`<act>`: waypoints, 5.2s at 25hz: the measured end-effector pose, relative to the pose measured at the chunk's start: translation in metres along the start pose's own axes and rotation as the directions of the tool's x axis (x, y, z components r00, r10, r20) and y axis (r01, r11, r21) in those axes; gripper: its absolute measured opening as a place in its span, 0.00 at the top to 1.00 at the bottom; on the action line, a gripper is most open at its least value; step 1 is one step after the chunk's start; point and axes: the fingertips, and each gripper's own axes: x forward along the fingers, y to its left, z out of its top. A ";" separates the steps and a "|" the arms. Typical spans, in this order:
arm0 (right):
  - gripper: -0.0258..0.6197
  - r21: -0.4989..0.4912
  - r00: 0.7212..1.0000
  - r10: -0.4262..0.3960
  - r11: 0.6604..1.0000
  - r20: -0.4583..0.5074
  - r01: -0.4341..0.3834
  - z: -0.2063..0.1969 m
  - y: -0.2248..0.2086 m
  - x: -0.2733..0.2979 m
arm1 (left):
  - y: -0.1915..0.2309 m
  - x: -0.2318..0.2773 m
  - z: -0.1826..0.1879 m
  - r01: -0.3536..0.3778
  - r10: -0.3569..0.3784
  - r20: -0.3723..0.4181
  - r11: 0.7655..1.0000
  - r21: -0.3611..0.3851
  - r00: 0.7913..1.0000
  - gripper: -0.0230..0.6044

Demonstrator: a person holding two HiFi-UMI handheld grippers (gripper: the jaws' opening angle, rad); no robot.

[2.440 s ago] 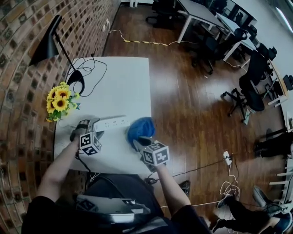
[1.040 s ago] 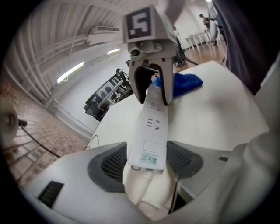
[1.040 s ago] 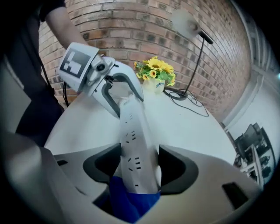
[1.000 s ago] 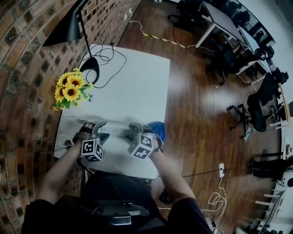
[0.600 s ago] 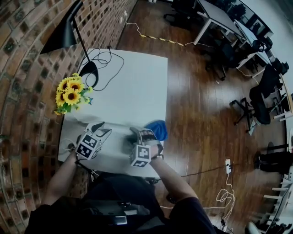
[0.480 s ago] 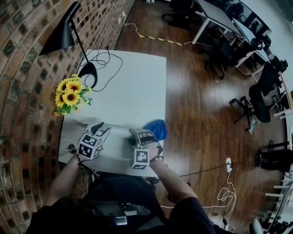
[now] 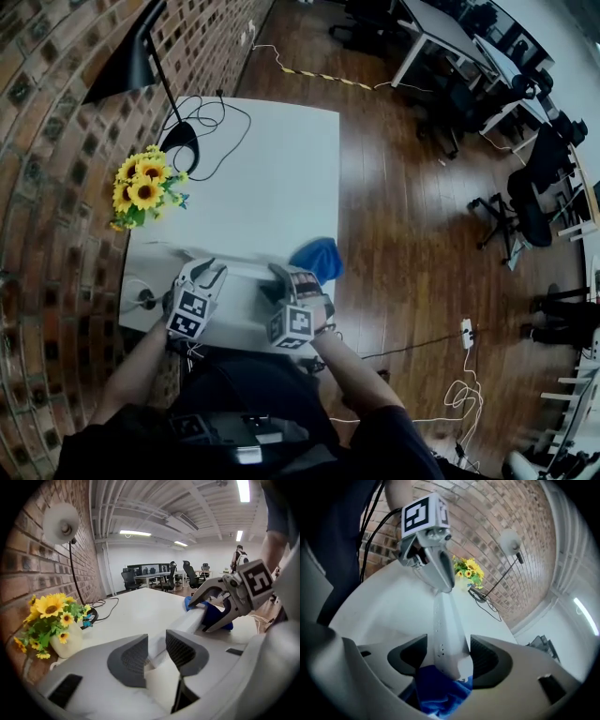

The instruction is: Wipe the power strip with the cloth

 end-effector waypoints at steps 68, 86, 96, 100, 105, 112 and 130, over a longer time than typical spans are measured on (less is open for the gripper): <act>0.86 0.815 0.964 0.098 0.559 -0.247 0.152 -0.017 -0.049 -0.029 | 0.049 0.016 -0.052 0.085 -0.118 -0.092 0.947 -0.309 0.989 0.96; 0.86 0.665 0.969 0.102 0.743 -0.223 0.075 0.044 -0.031 0.007 | 0.047 0.015 -0.052 0.085 -0.112 -0.094 0.965 -0.249 0.989 0.96; 0.86 0.597 0.976 0.143 0.802 -0.166 -0.016 0.083 -0.014 0.028 | 0.049 0.017 -0.055 0.049 -0.075 -0.103 0.971 -0.232 0.992 0.96; 0.86 0.574 0.978 0.152 0.818 -0.141 -0.044 0.099 -0.009 0.035 | 0.044 0.012 -0.046 0.059 -0.086 -0.100 0.967 -0.247 0.991 0.96; 0.86 0.566 0.981 0.160 0.821 -0.111 -0.070 0.114 -0.004 0.044 | 0.042 0.011 -0.043 0.068 -0.095 -0.095 0.965 -0.252 0.991 0.96; 0.86 0.631 0.978 0.203 0.765 -0.048 -0.128 0.126 -0.002 0.052 | 0.042 0.012 -0.043 0.062 -0.088 -0.093 0.966 -0.251 0.992 0.96; 0.87 0.793 0.974 0.209 0.578 0.083 -0.192 0.138 -0.009 0.061 | 0.042 0.011 -0.044 0.038 -0.061 -0.090 0.970 -0.241 0.994 0.96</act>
